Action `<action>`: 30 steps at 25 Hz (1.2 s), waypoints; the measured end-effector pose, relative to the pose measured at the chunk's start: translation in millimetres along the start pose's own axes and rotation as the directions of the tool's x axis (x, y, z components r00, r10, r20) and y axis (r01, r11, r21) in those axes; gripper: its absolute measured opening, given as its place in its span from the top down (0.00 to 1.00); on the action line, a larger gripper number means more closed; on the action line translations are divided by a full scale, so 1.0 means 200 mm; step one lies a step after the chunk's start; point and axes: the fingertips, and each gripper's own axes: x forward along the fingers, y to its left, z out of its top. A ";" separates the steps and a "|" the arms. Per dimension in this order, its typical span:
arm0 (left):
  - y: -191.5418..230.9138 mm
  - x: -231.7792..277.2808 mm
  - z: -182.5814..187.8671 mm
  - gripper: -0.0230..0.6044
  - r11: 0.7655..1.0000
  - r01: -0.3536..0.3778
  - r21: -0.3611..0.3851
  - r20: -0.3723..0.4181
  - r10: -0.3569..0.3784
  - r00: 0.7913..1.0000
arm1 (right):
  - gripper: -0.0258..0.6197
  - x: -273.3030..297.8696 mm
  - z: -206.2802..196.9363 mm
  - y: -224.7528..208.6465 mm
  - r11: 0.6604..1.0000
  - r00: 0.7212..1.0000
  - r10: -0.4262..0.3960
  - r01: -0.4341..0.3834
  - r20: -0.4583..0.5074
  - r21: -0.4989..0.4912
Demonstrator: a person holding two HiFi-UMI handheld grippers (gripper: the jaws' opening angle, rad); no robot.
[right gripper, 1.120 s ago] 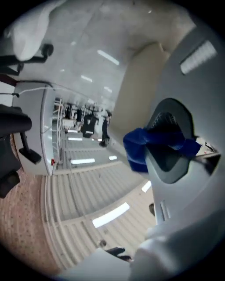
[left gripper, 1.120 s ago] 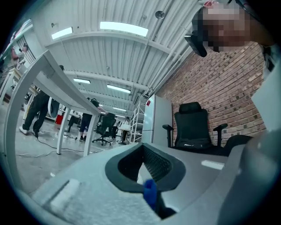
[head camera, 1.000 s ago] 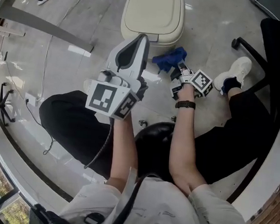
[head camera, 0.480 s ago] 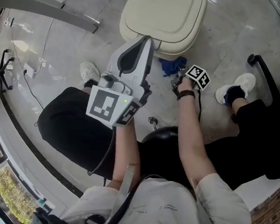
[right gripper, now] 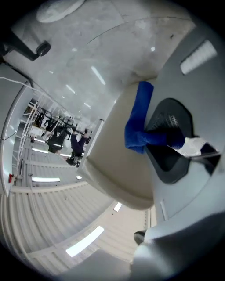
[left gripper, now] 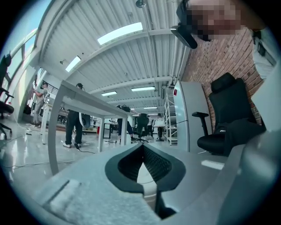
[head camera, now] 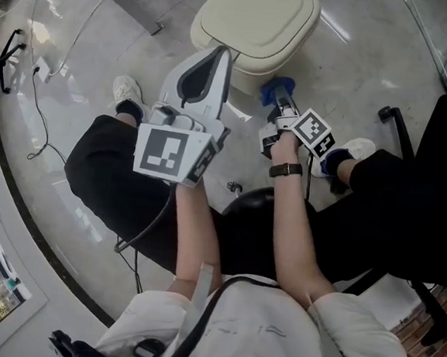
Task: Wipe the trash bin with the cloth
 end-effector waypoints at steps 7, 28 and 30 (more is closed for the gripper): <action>-0.07 -0.04 0.09 0.96 0.997 -0.048 -0.056 0.095 0.053 0.994 | 0.90 -0.27 0.41 0.67 0.953 0.947 0.301 -0.301 0.116 -0.017; 0.06 -0.05 -0.03 0.96 0.990 -0.086 -0.109 0.035 0.091 0.995 | 0.89 0.31 -0.51 -0.69 0.971 0.964 -0.137 0.177 -0.227 0.164; 0.09 -0.05 -0.06 0.96 0.989 -0.094 -0.117 0.023 0.097 0.995 | 0.89 0.34 -0.55 -0.79 0.951 0.948 -0.191 0.242 -0.254 0.190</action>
